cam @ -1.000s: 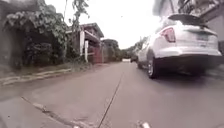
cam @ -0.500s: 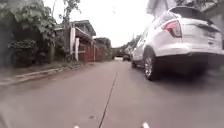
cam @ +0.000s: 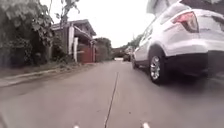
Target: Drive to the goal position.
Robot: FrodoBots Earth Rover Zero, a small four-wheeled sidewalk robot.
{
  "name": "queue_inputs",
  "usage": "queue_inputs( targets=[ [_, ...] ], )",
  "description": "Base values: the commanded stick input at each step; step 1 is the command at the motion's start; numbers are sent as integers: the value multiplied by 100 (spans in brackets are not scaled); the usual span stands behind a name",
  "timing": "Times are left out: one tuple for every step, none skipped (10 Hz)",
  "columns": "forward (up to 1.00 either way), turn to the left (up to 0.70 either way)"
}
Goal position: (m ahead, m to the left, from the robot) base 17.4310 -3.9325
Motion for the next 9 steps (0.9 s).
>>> queue_inputs(
  targets=[
    [85, 1],
    [85, 1],
    [85, 1],
    [85, 1],
    [85, 1],
    [85, 1],
    [85, 1],
    [85, 1],
    [85, 1]
  ],
)
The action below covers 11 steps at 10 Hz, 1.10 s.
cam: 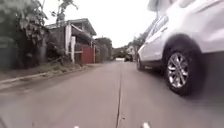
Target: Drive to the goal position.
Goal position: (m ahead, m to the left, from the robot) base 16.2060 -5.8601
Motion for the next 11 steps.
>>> queue_inputs(
  targets=[
    [85, 1],
    [85, 1],
    [85, 1],
    [85, 1],
    [85, 1],
    [85, 1],
    [85, 1],
    [85, 1],
    [85, 1],
    [85, 1],
    [85, 1]
  ],
)
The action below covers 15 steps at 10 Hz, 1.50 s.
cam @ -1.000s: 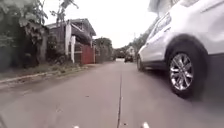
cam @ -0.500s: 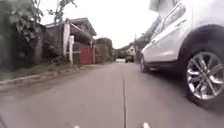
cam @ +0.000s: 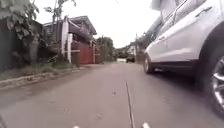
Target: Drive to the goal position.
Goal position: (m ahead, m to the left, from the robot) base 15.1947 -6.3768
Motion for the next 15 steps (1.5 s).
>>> queue_inputs(
  targets=[
    [85, 1],
    [85, 1],
    [85, 1],
    [85, 1],
    [85, 1],
    [85, 1],
    [85, 1],
    [85, 1],
    [85, 1],
    [85, -4],
    [85, -33],
    [85, -33],
    [85, -30],
    [85, -12],
    [85, 1]
  ],
)
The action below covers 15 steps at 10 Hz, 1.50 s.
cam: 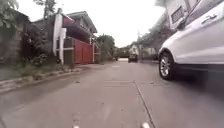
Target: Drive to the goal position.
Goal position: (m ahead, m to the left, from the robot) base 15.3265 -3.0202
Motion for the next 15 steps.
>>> queue_inputs(
  targets=[
    [85, 1],
    [85, 1],
    [85, 1],
    [85, 1],
    [85, 1],
    [85, 1],
    [85, 1],
    [85, 1],
    [85, 1],
    [85, 1],
    [85, 1],
    [85, 1],
    [85, 1],
    [85, 0],
    [85, -11]
  ],
)
